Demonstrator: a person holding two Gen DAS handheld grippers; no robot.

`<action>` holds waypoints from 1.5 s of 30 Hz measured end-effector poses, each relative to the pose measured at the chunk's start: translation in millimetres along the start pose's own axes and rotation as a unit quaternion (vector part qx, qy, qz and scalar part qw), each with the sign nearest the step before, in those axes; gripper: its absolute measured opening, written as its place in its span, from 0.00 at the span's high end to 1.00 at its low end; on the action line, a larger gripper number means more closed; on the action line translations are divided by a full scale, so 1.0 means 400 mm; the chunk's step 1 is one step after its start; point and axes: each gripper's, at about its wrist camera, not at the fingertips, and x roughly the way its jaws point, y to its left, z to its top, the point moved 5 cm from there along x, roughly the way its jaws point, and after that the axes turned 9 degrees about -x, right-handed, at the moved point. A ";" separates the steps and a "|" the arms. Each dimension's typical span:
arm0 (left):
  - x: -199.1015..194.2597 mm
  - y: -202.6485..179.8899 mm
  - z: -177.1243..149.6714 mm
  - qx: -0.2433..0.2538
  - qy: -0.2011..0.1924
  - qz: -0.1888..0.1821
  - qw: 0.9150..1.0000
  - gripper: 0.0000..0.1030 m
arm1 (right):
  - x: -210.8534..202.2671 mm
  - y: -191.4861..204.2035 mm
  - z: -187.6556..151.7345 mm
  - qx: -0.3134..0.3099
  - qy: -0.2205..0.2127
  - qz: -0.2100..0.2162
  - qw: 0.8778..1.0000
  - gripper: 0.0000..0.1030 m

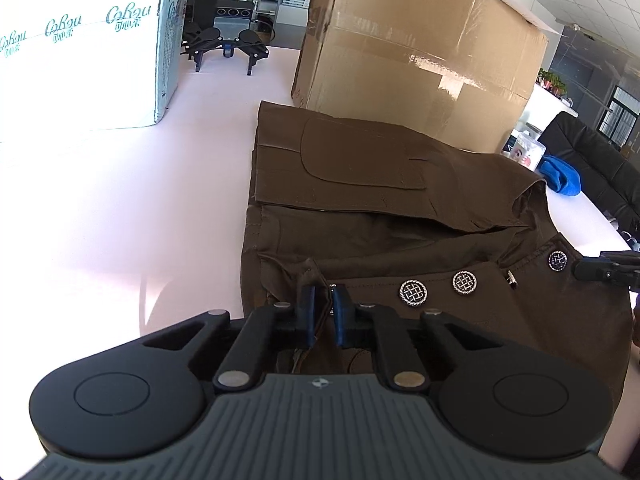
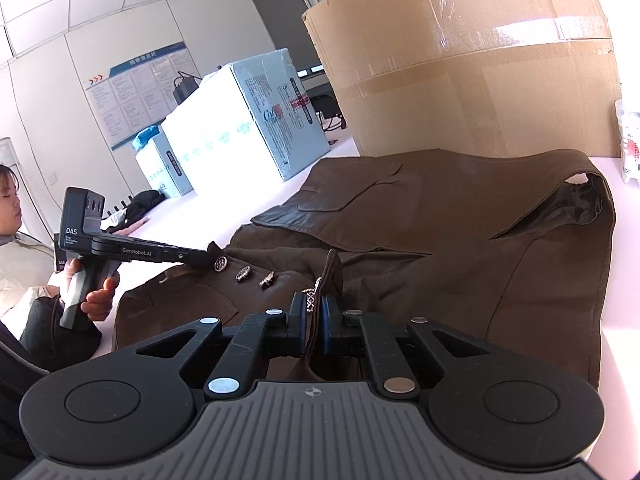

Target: Fold clothes

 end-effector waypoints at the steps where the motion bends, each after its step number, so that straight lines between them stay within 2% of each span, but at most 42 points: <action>1: 0.001 0.000 0.000 0.000 0.000 0.002 1.000 0.92 | 0.000 -0.001 0.001 0.000 -0.002 -0.002 1.000 0.95; 6: -0.008 -0.004 0.010 -0.001 -0.014 0.001 1.000 0.92 | -0.010 -0.009 0.010 0.011 -0.023 -0.016 1.000 0.96; 13: 0.010 0.006 0.065 -0.009 -0.017 -0.012 1.000 0.92 | -0.040 -0.055 0.016 0.051 -0.060 -0.047 0.996 0.97; 16: 0.018 -0.009 0.082 0.006 -0.022 -0.020 1.000 0.92 | -0.057 -0.064 0.023 0.053 -0.080 -0.057 0.994 0.98; 21: 0.036 -0.004 0.081 0.004 -0.005 -0.009 1.000 0.91 | -0.031 -0.089 0.005 0.071 -0.027 -0.046 0.996 0.94; 22: 0.039 0.009 0.076 -0.006 0.004 -0.008 1.000 0.87 | -0.026 -0.095 0.001 0.079 -0.018 -0.040 0.996 0.92; 23: 0.042 0.021 0.070 -0.016 0.012 -0.010 1.000 0.83 | -0.023 -0.102 -0.002 0.089 -0.011 -0.036 0.995 0.83; 24: 0.044 0.033 0.062 -0.026 0.021 -0.017 0.999 0.72 | -0.022 -0.108 -0.005 0.102 -0.007 -0.034 0.994 0.65; 25: 0.046 0.047 0.052 -0.036 0.031 -0.027 0.999 0.58 | -0.022 -0.114 -0.008 0.115 -0.004 -0.031 0.993 0.55; 26: 0.046 0.057 0.041 -0.042 0.038 -0.038 0.998 0.53 | -0.020 -0.117 -0.011 0.126 -0.001 -0.026 0.992 0.48; 28: 0.039 0.061 0.028 -0.044 0.042 -0.052 0.997 0.50 | -0.015 -0.118 -0.016 0.143 0.007 -0.013 0.990 0.48; 29: 0.035 0.058 0.025 -0.042 0.041 -0.058 0.997 0.49 | -0.012 -0.115 -0.018 0.144 0.012 -0.010 0.990 0.48; 31: 0.028 0.041 0.020 -0.024 0.039 -0.068 0.997 0.40 | -0.003 -0.103 -0.021 0.139 0.027 -0.002 0.990 0.49; 32: 0.027 0.030 0.017 -0.014 0.039 -0.069 0.997 0.39 | 0.002 -0.096 -0.023 0.136 0.035 0.003 0.990 0.50; 34: 0.029 0.011 0.010 0.005 0.041 -0.066 0.997 0.38 | 0.009 -0.084 -0.028 0.122 0.052 -0.001 0.991 0.55; 36: 0.032 -0.006 0.002 0.024 0.044 -0.061 0.997 0.38 | 0.013 -0.070 -0.027 0.104 0.059 -0.008 0.993 0.66; 41: 0.038 -0.013 -0.001 0.032 0.041 -0.046 0.998 0.40 | 0.006 -0.054 -0.019 0.087 0.042 -0.003 0.995 0.84; 42: 0.038 -0.011 0.001 0.030 0.040 -0.042 0.998 0.41 | 0.002 -0.050 -0.016 0.080 0.034 -0.005 0.996 0.91; 43: 0.039 -0.007 0.002 0.026 0.040 -0.037 0.998 0.46 | -0.004 -0.045 -0.013 0.071 0.023 -0.007 0.997 0.95; 45: 0.041 0.001 0.006 0.015 0.037 -0.027 0.999 0.52 | -0.015 -0.027 -0.001 0.040 -0.007 -0.011 0.999 0.95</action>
